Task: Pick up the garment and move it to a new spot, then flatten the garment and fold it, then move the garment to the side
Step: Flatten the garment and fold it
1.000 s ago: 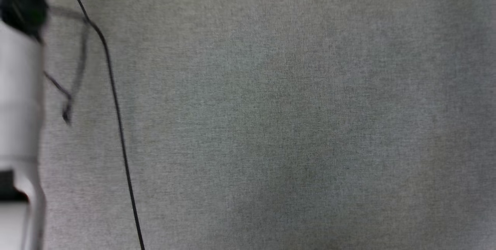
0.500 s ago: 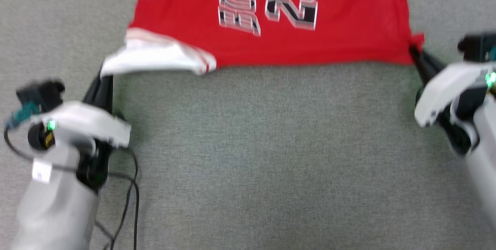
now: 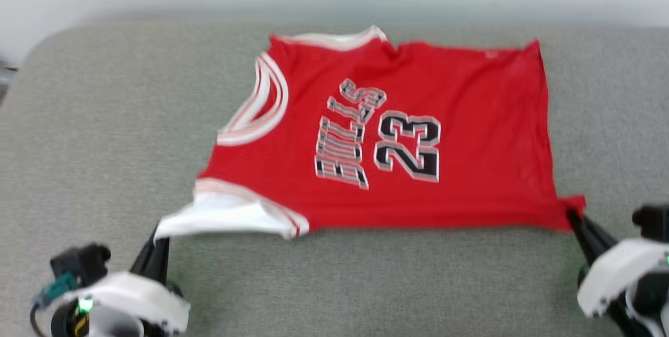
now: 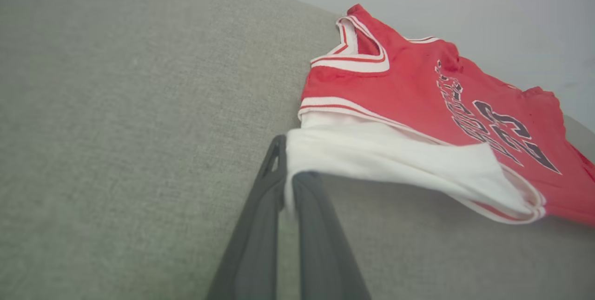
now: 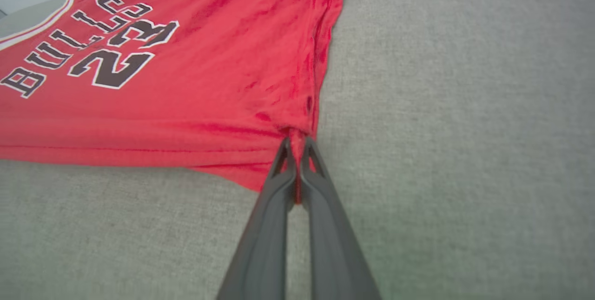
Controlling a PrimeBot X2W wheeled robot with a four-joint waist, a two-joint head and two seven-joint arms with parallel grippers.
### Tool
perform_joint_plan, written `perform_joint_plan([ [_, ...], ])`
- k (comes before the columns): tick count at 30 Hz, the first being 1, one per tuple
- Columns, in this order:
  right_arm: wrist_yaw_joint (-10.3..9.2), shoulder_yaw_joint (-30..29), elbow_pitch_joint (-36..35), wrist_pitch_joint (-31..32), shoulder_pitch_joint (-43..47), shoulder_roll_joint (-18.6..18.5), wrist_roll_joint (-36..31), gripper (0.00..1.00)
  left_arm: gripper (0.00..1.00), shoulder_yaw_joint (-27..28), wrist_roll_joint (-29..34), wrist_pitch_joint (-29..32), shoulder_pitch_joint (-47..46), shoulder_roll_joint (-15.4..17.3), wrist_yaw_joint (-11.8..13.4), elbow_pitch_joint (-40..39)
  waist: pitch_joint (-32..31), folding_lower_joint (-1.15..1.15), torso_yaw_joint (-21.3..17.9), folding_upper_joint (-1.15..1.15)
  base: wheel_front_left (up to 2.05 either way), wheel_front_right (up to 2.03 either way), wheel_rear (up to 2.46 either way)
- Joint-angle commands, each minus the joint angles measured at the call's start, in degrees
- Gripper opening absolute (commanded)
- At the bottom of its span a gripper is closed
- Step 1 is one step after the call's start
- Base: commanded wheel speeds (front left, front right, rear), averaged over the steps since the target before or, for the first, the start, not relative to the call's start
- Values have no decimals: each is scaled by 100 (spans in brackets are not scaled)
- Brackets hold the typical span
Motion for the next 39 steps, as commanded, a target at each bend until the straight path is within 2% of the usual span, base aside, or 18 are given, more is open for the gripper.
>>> perform_joint_plan([
  [1, -18, -344, -367, 215, 479, 109, -171, 0, 0, 103, -50, 113, 365, 120, 209, -279, -238, 2, 139, 0, 0, 0, 0],
  [10, -17, -1297, -2022, 1356, 2228, 1138, -737, 0, 0, 136, -324, 960, 1680, 301, 918, -1685, -595, 2, 274, 0, 0, 0, 0],
  [13, -16, -1418, -2381, 1718, 2538, 1341, -796, 0, 0, 162, -386, 1223, 1941, 391, 1133, -2072, -649, 2, 259, 0, 0, 0, 0],
  [16, -16, -1437, -2548, 1937, 2656, 1413, -856, 0, 0, 153, -370, 1347, 1986, 474, 1203, -2297, -659, 2, 241, 0, 0, 0, 0],
  [18, -16, -1339, -2833, 2218, 2495, 1424, -964, 0, 0, 45, -268, 1451, 1645, 523, 1148, -2519, -675, 2, 148, 0, 0, 0, 0],
  [21, -15, -1272, -2843, 2282, 2372, 1400, -978, 0, 0, -50, -225, 1450, 1456, 493, 1076, -2470, -641, 2, 110, 0, 0, 0, 0],
  [24, -13, -1201, -2809, 2303, 2141, 1337, -988, 0, 0, -155, -222, 1398, 1066, 391, 894, -2337, -510, 2, 57, 0, 0, 0, 0],
  [31, -13, -1040, -2540, 2206, 1429, 1194, -982, 0, 0, -331, -295, 1342, 75, 147, 497, -1554, -18, 2, 6, 0, 0, 0, 0],
  [39, -12, -730, -1903, 1980, 682, 951, -948, 0, 0, -418, -530, 1387, -872, -133, 60, -312, 506, 2, -51, 0, 0, 0, 0],
])
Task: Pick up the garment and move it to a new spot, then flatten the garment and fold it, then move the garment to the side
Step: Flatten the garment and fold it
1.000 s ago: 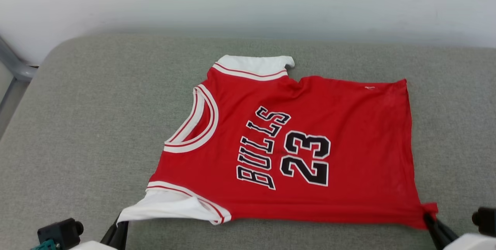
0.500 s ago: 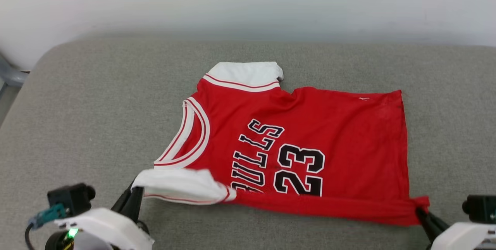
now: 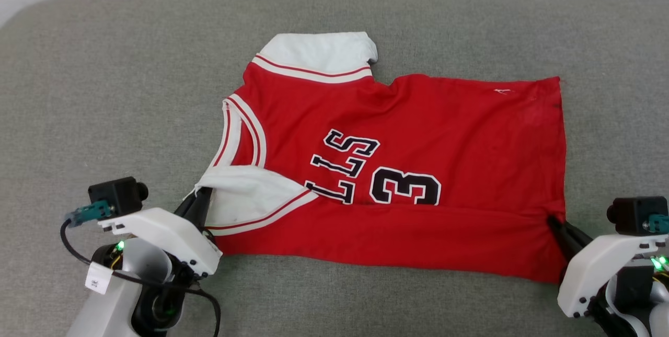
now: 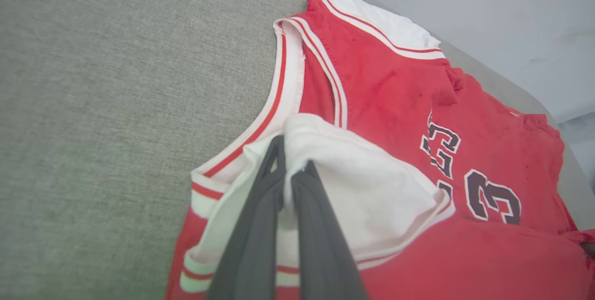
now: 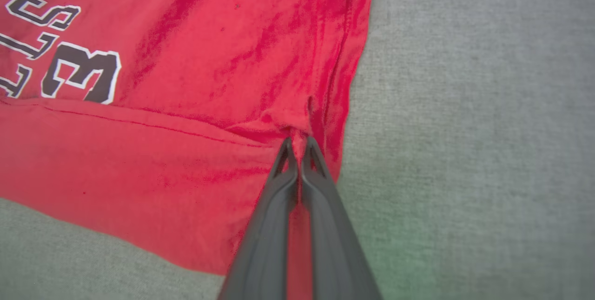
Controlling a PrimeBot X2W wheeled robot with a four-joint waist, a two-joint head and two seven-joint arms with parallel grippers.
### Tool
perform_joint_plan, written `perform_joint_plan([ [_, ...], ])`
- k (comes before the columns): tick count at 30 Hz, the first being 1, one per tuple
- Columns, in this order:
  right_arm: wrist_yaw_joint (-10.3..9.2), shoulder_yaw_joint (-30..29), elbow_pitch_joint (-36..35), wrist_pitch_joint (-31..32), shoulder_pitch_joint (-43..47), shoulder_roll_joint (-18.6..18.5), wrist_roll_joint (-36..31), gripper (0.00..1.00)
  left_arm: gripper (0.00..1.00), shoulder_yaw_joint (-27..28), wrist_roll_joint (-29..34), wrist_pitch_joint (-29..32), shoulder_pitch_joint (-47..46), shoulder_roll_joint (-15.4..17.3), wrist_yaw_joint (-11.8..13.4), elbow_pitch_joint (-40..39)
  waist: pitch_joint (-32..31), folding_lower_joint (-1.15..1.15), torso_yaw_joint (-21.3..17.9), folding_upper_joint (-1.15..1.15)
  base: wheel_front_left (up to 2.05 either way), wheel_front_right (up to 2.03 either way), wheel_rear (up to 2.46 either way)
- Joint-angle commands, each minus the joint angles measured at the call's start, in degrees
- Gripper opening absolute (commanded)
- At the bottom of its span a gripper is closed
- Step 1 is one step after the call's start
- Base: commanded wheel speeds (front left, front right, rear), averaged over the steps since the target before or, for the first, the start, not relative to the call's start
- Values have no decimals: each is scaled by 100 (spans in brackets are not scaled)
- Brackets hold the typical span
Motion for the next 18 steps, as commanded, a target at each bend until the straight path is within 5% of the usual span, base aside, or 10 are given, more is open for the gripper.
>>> perform_joint_plan([
  [1, -5, 59, 123, -101, -177, -54, 0, 0, 0, -25, -46, 7, -172, -46, -90, 180, 159, -1, -25, 0, 0, 0, 0],
  [3, -5, 120, 339, -196, -294, -87, 23, 0, 0, -72, -113, 64, -332, -126, -204, 461, 235, -1, -19, 0, 0, 0, 0],
  [4, -5, 134, 443, -270, -361, -89, 31, 20, 0, -98, -129, 86, -413, -148, -265, 604, 258, -1, -17, 0, 0, 0, 0],
  [5, -5, 150, 557, -311, -414, -69, 57, 42, 10, -96, -184, 88, -492, -187, -321, 732, 274, -1, -18, 0, 0, 0, 0],
  [6, -5, 194, 676, -336, -438, -66, 75, 87, 35, -115, -202, 129, -552, -209, -365, 876, 286, -1, -20, 0, 0, 0, 0],
  [7, -5, 230, 761, -396, -466, -85, 82, 100, 54, -137, -209, 150, -602, -219, -396, 978, 291, -1, -23, 0, 0, 0, 0],
  [8, -5, 263, 830, -474, -497, -91, 115, 100, 95, -143, -226, 134, -649, -240, -421, 1071, 289, -1, -25, 0, 0, 0, 0],
  [9, -6, 293, 870, -573, -523, -113, 131, 100, 100, -137, -236, 105, -691, -251, -448, 1150, 285, -1, -27, 0, 0, 0, 0],
  [18, -5, 126, 795, -2179, -528, 12, 70, 100, 100, 1, -130, -15, -628, 72, -420, 1254, -65, -1, -120, 0, 0, 0, 0],
])
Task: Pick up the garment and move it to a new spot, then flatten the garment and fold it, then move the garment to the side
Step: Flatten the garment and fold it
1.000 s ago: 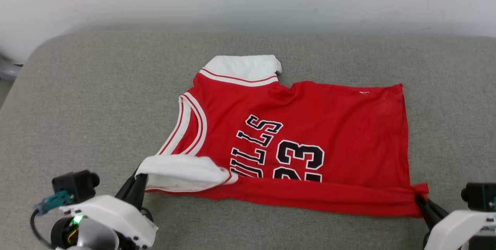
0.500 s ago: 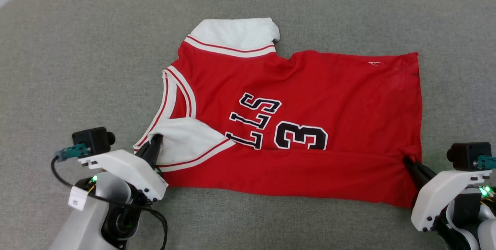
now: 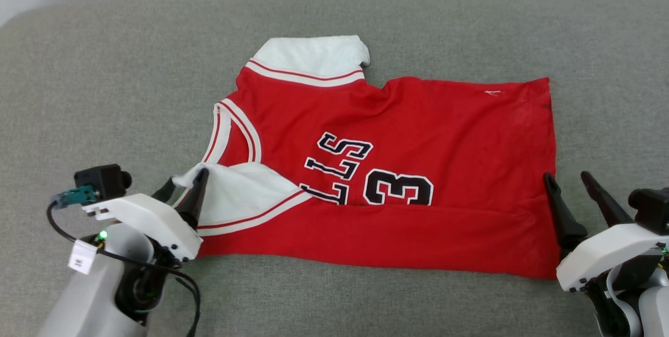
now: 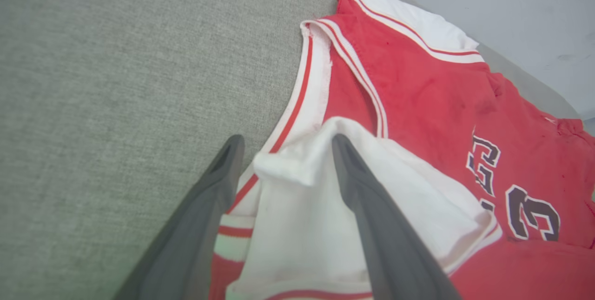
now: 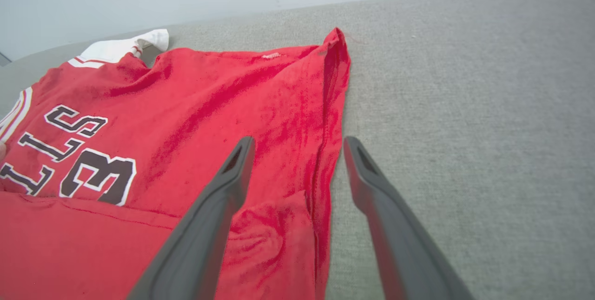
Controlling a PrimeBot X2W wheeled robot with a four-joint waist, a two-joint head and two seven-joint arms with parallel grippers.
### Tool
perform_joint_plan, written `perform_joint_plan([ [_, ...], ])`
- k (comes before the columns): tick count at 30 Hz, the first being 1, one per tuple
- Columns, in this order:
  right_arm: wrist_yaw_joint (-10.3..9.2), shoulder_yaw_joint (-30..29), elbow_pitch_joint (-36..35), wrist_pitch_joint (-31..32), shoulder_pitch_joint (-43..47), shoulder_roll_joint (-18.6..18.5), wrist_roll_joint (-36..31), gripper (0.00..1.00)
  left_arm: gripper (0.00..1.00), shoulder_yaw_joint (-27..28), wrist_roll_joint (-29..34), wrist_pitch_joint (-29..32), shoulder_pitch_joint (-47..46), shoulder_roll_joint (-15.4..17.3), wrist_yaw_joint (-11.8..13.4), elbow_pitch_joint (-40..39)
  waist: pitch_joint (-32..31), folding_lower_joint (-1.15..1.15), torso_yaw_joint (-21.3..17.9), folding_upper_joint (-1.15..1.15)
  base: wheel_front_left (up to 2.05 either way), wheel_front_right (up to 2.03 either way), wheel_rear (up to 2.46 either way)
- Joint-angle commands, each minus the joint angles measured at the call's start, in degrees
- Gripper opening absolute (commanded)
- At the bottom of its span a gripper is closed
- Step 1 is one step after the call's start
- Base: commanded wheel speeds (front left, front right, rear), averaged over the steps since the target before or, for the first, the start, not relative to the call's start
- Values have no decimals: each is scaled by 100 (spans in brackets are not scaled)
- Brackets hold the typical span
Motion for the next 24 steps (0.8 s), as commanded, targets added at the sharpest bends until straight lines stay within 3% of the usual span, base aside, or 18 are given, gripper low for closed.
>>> perform_joint_plan([
  [1, -5, -33, -54, -181, 25, 47, -49, 100, 100, 21, 63, 66, 87, 122, 64, -122, -132, -1, -31, 0, 0, 0, 0],
  [7, -5, -64, -315, -303, 159, 170, -209, 100, 100, 63, -44, 860, 240, 686, 283, -613, -341, -1, -122, 0, 0, 0, 0],
  [14, -5, -63, -577, -322, 242, 309, -350, 100, 100, 27, -569, 2458, 519, 1339, 547, -1236, -381, -1, -289, 0, 0, 0, 0],
  [18, -5, -62, -663, -305, 230, 380, -389, 100, 100, 39, -815, 2989, 711, 1488, 769, -1458, -275, -1, -411, 0, 0, 0, 0],
  [24, -5, -40, -706, -274, 166, 449, -381, 100, 100, -1, -1008, 3273, 798, 1381, 931, -1355, -72, -1, -553, 0, 0, 0, 0],
])
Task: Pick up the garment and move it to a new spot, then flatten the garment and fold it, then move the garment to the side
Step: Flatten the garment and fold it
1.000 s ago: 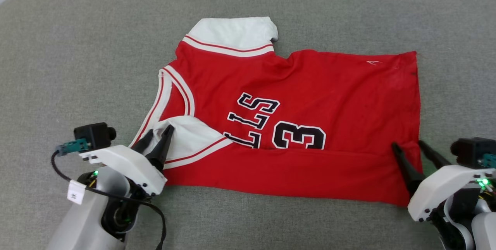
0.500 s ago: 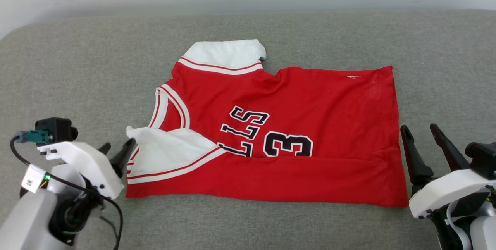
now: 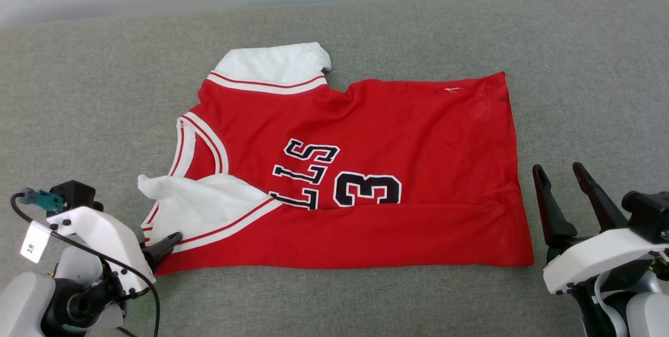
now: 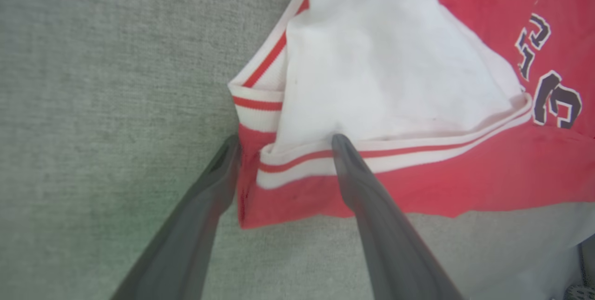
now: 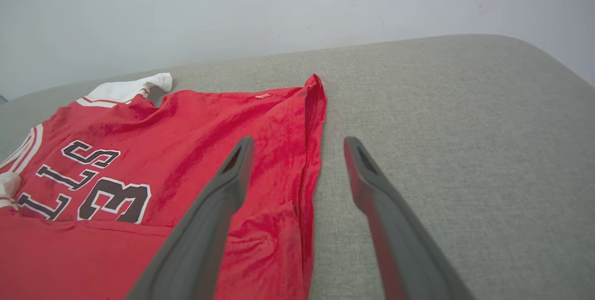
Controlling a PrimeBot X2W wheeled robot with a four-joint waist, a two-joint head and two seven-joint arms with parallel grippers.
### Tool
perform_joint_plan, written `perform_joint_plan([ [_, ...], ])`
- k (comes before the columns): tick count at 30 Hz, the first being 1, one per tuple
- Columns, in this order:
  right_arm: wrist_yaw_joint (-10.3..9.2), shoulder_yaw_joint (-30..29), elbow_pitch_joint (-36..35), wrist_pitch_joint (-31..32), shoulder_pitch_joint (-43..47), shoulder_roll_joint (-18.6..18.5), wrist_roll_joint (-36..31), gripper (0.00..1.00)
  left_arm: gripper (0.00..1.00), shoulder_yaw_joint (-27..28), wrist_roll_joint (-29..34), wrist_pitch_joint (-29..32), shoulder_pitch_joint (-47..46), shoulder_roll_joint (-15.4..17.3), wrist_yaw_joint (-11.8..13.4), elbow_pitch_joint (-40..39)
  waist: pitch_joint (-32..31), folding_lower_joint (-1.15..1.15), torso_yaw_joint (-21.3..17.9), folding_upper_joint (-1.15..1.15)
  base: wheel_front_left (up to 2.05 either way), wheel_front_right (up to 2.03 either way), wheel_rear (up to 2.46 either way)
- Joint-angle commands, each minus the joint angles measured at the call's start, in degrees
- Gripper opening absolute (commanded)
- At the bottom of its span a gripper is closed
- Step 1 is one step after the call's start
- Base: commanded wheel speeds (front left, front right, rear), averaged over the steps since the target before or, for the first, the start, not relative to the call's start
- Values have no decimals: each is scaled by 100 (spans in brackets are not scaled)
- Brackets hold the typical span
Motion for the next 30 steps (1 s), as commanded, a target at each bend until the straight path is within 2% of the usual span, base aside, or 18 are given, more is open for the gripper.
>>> perform_joint_plan([
  [1, -5, -2, -20, 17, -58, 35, -16, 100, 100, -75, -52, 126, 81, -74, 51, 116, 99, 0, -73, 0, 0, 0, 0],
  [3, -5, -31, -29, 34, -56, 38, 11, 100, 100, -190, -141, 269, 133, -207, 43, 243, 137, 0, -101, 0, 0, 0, 0],
  [4, -5, -56, -19, 77, -47, 28, 6, 100, 46, -248, -170, 319, 150, -278, 34, 292, 146, 0, -111, 0, 0, 0, 0],
  [5, -5, -69, -20, 108, -39, 16, 31, 100, 9, -300, -209, 360, 174, -345, 9, 324, 149, 0, -116, 0, 0, 0, 0],
  [6, -4, -80, -19, 176, -21, 0, 75, 100, 0, -323, -246, 356, 183, -408, -7, 341, 149, 0, -116, 0, 0, 0, 0],
  [13, -4, -373, -68, 909, 128, -142, 358, 100, 0, -240, -133, 86, 165, -379, -111, 251, 70, 0, -52, 0, 0, 0, 0],
  [21, -5, -386, -148, 2595, 210, -466, 692, 100, 0, -18, 121, -369, 45, -167, -66, -387, 39, 0, 118, 0, 0, 0, 0],
  [30, -4, 311, 205, 3443, 6, -701, 1062, 100, 0, -97, 184, -424, -106, -292, -24, -699, 298, 0, 303, 0, 0, 0, 0],
])
